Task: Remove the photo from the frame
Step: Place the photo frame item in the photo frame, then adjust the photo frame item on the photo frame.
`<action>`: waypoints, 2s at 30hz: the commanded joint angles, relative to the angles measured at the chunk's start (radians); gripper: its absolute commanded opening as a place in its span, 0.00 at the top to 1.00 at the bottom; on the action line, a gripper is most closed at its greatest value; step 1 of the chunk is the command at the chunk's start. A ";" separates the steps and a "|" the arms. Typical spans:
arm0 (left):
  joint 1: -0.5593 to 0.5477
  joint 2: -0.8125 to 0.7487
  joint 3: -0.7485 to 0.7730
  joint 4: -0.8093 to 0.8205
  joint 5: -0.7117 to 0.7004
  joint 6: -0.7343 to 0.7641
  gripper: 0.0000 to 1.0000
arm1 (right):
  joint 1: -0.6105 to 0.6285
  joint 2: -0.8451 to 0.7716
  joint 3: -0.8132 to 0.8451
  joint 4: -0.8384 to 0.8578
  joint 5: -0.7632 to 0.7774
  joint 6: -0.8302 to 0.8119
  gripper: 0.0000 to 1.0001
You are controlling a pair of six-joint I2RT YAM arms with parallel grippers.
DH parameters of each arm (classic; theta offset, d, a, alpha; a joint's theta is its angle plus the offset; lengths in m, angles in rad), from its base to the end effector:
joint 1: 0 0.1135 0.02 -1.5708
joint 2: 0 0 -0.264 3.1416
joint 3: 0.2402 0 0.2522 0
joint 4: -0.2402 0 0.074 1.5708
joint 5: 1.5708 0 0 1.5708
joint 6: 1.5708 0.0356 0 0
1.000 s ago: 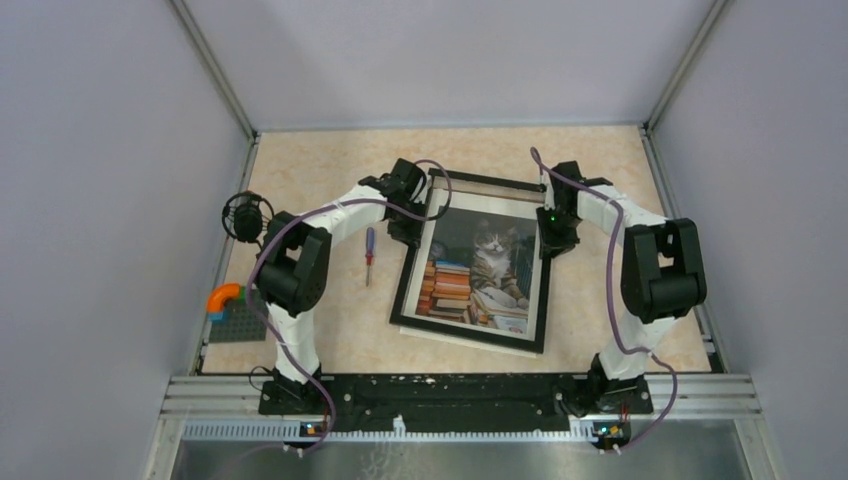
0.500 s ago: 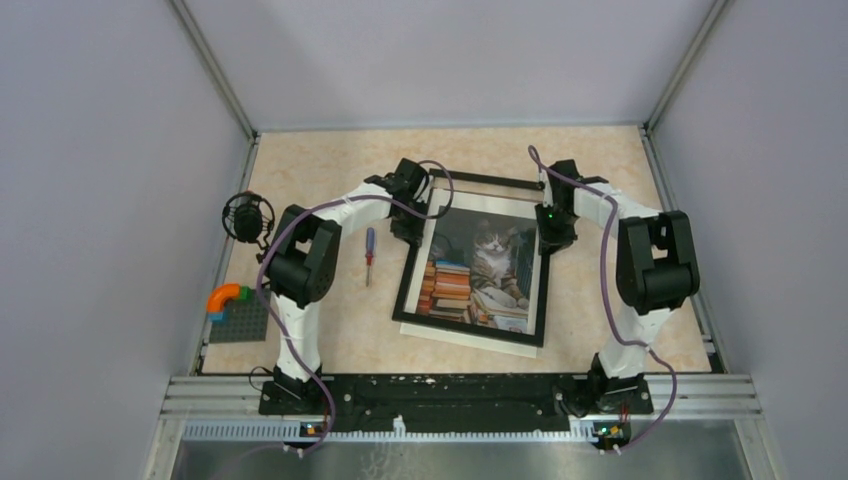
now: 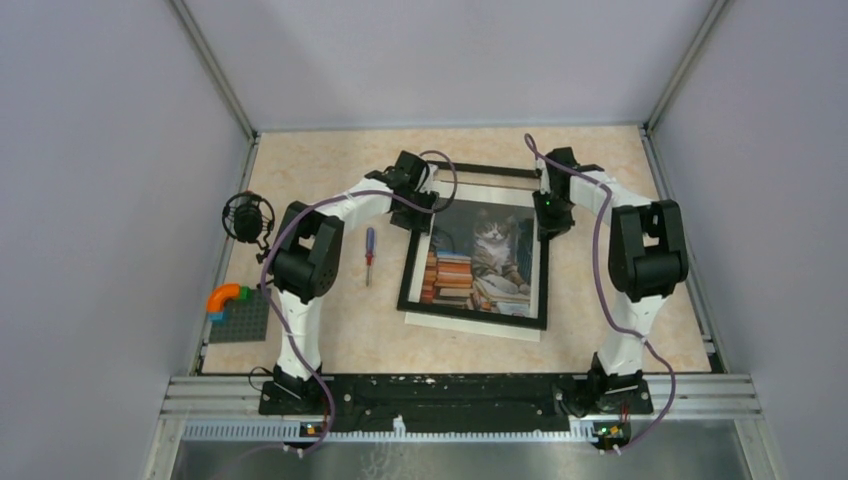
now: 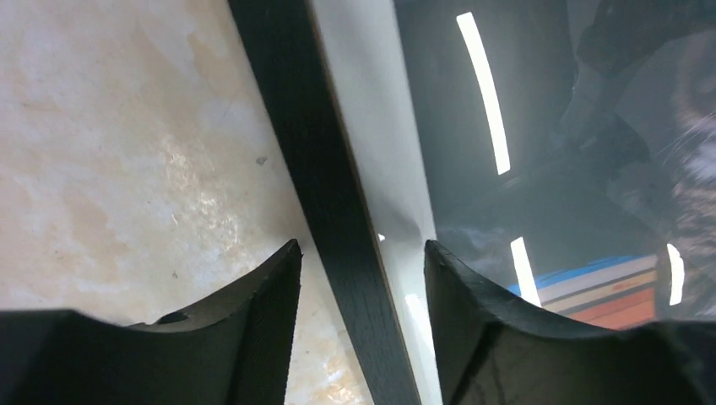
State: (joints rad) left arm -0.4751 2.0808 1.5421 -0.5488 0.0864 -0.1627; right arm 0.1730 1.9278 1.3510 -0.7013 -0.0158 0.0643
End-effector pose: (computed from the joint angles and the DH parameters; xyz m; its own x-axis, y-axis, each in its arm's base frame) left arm 0.3906 -0.2044 0.1728 -0.8566 0.2592 -0.4462 0.3574 0.9217 -0.1507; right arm 0.3761 0.0663 0.1726 -0.9526 -0.1012 -0.2870 -0.1156 0.9927 0.0336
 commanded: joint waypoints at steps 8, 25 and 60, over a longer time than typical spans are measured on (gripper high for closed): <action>0.009 -0.223 -0.118 0.143 0.072 0.214 0.01 | -0.031 0.030 0.087 0.044 -0.073 -0.125 0.45; 0.075 -0.333 -0.207 0.179 0.312 0.288 0.01 | 0.012 0.186 0.103 0.101 -0.206 -0.231 0.61; -0.482 -0.444 -0.600 0.200 0.261 0.999 0.01 | -0.117 -0.115 0.063 -0.076 -0.447 -0.228 0.34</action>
State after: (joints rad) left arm -0.9421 1.6199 0.9512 -0.3962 0.3893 0.8284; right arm 0.0750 1.8805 1.4452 -0.7582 -0.4141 -0.1635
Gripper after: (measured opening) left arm 0.987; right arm 0.657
